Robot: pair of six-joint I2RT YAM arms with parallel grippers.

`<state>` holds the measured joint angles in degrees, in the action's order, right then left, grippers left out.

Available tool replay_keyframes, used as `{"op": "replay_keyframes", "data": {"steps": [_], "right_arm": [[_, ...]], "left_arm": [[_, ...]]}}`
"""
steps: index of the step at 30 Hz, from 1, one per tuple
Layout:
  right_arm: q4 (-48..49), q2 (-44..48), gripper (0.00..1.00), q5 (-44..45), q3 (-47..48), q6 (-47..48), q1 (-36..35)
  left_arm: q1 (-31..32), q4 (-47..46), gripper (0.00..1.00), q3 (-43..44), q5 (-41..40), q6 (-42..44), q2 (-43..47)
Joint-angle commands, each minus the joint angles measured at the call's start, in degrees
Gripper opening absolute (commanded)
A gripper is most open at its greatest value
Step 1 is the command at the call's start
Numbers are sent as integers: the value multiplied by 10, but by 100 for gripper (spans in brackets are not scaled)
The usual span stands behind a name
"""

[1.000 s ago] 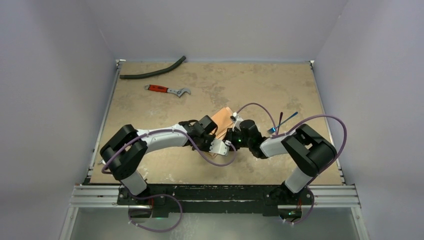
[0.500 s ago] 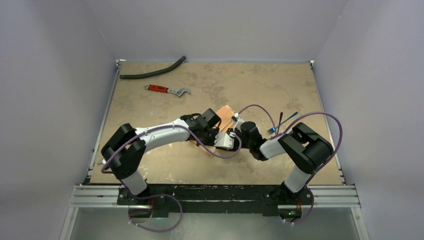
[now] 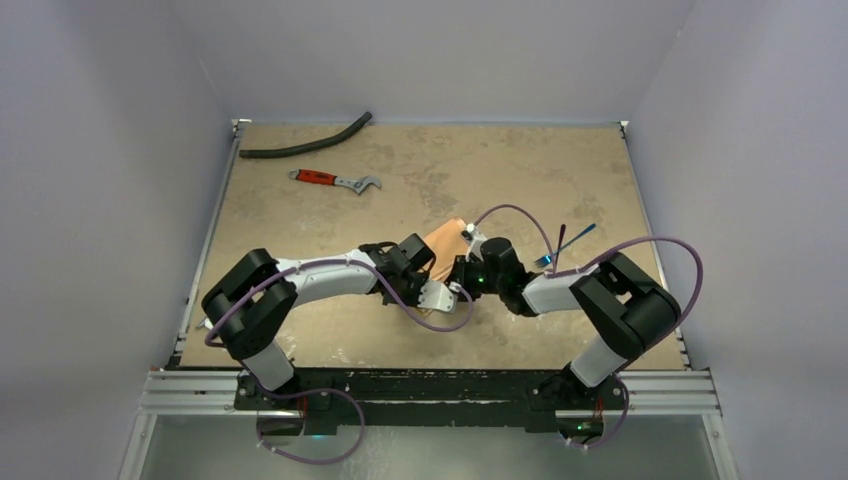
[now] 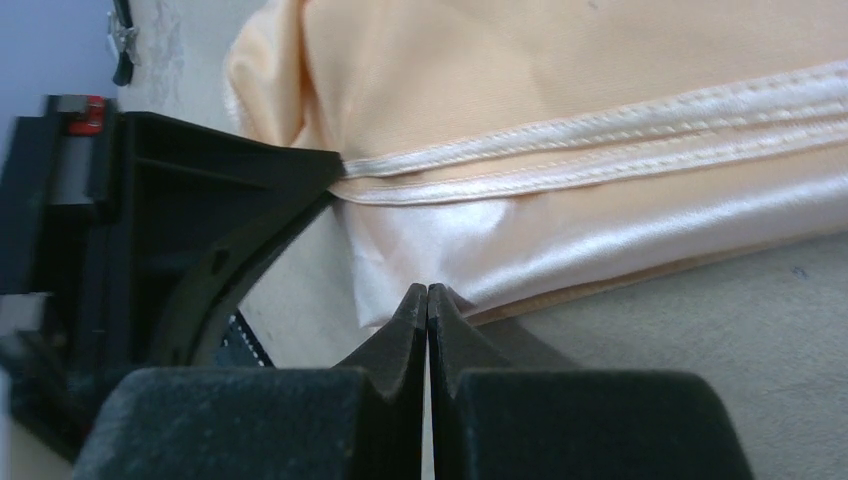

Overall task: Fold the napkin into a case and place the utensils inside
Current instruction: Smooth out the 2/3-rectangle-folded napkin at the center of the board.

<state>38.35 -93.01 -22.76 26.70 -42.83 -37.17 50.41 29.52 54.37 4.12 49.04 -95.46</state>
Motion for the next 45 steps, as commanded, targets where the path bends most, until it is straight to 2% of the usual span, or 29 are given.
{"op": "replay_keyframes", "data": {"steps": [1, 6, 14, 22, 26, 29, 33, 37, 40, 45], "right_arm": [[-79, 42, 0, -39, 70, 55, 9], [-101, 18, 0, -67, 156, 81, 65], [-71, -155, 0, -134, 318, 57, 116], [4, -229, 0, -132, 307, 19, 152], [11, -257, 0, -122, 311, 32, 160], [41, -279, 16, -124, 305, 38, 164], [62, -276, 32, -115, 289, 51, 172], [86, -210, 44, -133, 255, 55, 190], [61, -147, 45, -126, 244, 72, 192], [57, -83, 38, -107, 183, 74, 192]], "left_arm": [[0, -12, 0, -23, -12, 13, -7], [1, -17, 0, -46, -22, 39, 3], [0, -8, 0, -66, -28, 94, 19], [0, -9, 0, -78, -24, 102, 24], [0, -13, 0, -81, -25, 107, 25], [0, -16, 0, -83, -31, 115, 29], [-1, -17, 0, -86, -36, 121, 30], [-1, -19, 0, -85, -33, 120, 28], [-1, -20, 0, -83, -33, 115, 24], [-1, -20, 0, -81, -37, 114, 24]]}}
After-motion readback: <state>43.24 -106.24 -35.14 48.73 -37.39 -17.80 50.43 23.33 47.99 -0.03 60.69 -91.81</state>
